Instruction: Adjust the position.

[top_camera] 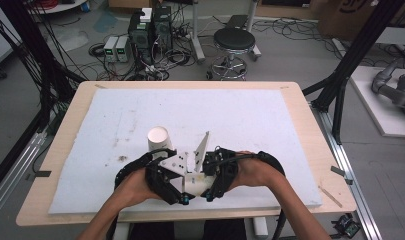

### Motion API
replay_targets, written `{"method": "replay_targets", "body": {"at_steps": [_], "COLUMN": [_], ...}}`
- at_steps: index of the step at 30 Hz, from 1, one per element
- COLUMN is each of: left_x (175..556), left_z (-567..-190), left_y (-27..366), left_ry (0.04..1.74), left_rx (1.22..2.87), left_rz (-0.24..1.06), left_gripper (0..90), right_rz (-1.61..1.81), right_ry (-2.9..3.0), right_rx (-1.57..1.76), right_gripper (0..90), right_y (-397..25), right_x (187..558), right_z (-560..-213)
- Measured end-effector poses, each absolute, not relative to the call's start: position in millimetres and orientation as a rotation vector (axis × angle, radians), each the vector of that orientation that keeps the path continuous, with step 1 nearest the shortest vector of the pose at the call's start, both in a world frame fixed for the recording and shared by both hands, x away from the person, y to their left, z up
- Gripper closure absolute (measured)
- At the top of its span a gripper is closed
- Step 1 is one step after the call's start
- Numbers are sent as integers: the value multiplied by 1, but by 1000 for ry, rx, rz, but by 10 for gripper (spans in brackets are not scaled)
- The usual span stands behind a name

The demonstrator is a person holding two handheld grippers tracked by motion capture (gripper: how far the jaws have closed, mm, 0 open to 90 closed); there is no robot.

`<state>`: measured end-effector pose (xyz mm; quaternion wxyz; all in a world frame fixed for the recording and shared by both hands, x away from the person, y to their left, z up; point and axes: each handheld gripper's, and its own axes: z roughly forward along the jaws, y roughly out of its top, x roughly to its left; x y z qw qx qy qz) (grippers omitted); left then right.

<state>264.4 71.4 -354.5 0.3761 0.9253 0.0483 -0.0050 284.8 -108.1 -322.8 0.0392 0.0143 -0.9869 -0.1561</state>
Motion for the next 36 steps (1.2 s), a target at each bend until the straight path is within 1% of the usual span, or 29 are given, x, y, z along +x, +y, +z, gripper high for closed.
{"method": "replay_targets", "body": {"at_steps": [6, 8, 9, 10, 13, 26, 34, 36], "left_x": [264, 264, 264, 264, 264, 263, 260, 260], "left_z": [-355, -354, -354, -353, -353, -354, -363, -366], "left_y": [71, 72, 73, 75, 76, 78, 92, 96], "left_ry": [124, 126, 122, 127, 125, 132, 175, 172], "left_rx": [2366, 2361, 2357, 2347, 2349, 2342, 2215, 2208], "left_rz": [-14, -10, -6, -9, -2, 5, 6, 17], "left_gripper": [372, 372, 371, 371, 371, 371, 371, 370], "right_rz": [-476, -486, -506, -521, -568, -658, -845, -912], "right_ry": [-3024, -3025, -3012, -3009, -3014, -3006, -2968, -2962], "right_rx": [44, 45, 51, 57, 57, 76, 63, 46], "right_gripper": [363, 335, 262, 211, 157, 151, 151, 150], "right_y": [-108, -108, -109, -109, -111, -115, -125, -131], "right_x": [285, 285, 286, 286, 286, 285, 283, 282], "right_z": [-323, -323, -323, -324, -324, -319, -315, -314]}}
